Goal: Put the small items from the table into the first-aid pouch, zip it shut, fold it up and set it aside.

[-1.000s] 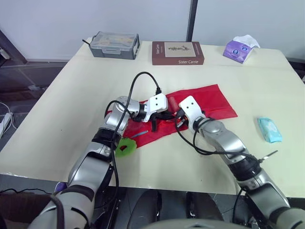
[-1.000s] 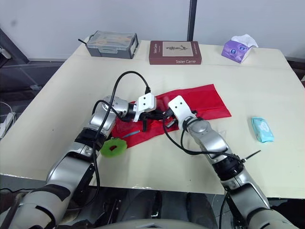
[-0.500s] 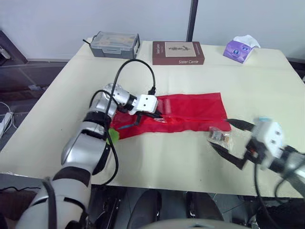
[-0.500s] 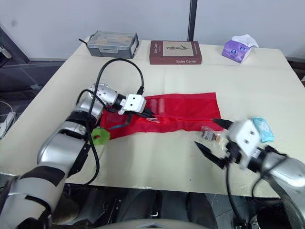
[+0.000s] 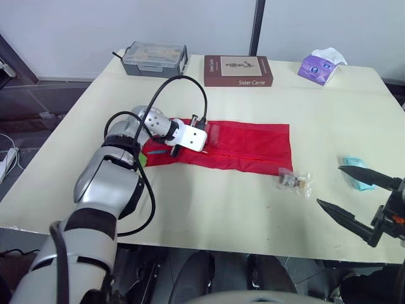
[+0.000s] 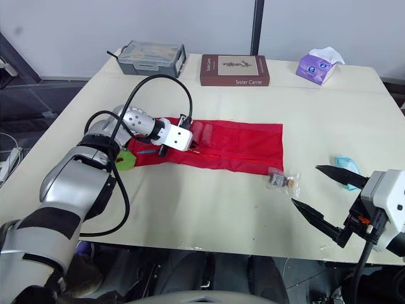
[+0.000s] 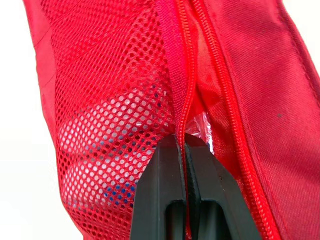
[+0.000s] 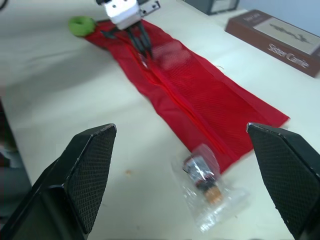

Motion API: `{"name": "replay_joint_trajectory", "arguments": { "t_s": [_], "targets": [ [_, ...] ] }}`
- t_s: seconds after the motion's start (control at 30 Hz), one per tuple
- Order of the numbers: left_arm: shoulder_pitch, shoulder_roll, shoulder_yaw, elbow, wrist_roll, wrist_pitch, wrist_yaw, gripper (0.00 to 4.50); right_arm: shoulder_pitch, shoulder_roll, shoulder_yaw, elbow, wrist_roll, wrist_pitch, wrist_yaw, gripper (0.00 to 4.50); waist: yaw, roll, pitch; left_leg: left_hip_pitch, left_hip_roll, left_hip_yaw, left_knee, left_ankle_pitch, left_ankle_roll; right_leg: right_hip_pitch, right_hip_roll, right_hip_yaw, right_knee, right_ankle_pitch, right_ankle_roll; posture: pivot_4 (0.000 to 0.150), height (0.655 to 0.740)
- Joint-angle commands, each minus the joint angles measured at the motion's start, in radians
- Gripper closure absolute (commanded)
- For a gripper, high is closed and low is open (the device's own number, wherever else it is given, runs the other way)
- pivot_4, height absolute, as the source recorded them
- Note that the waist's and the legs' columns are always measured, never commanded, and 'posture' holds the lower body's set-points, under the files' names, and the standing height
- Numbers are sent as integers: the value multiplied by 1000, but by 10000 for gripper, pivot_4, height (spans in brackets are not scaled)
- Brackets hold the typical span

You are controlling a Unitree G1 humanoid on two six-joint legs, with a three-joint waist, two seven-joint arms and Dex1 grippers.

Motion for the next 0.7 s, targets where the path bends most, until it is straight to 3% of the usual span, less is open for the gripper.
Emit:
{"name": "replay_joint_trajectory", "arguments": {
  "t_s": [0.03,0.17,0.4,0.5,0.53,0.63,0.67,0.7],
  "targets": [
    [7,11,83,-8,-86,22,-83,45000,-13,-20,-11,0,2,-26,-9,677,1,0,0,0,0,0,0,0,0,0,0,0,0,0,0,1500,7400],
    [28,-7,166,-27,-175,66,-179,45000,-13,-21,7,7,0,-22,-29,677,6,0,0,0,0,0,0,0,0,0,0,0,0,0,0,1500,7400],
    [51,-9,196,-51,-191,86,-181,45000,78,-16,-96,4,5,-49,29,677,13,0,0,-1,0,0,0,0,0,0,0,0,0,0,0,1500,7400],
    [52,-23,230,-49,-233,194,-238,45000,96,-18,-115,2,11,-52,32,677,13,0,0,0,0,0,0,0,0,0,0,0,0,0,0,1500,7400],
    [54,-26,247,-51,-252,240,-262,38891,100,-17,-117,-1,11,-53,33,0,12,0,0,0,0,0,0,0,0,0,0,0,0,0,0,1500,7400],
    [75,-17,289,-81,-296,370,-269,27113,104,-18,-119,-11,19,-55,21,0,10,0,0,0,0,0,0,0,0,0,0,0,0,0,0,1500,7400],
    [88,-12,299,-101,-309,416,-272,20143,105,-17,-119,-11,21,-56,18,0,10,0,0,0,0,0,0,0,0,0,0,0,1,0,0,1500,7400],
    [110,-6,313,-135,-328,464,-274,17245,106,-16,-116,-13,20,-58,14,0,10,0,0,0,0,0,0,0,0,0,0,0,1,0,0,1500,7400]
  ]
}}
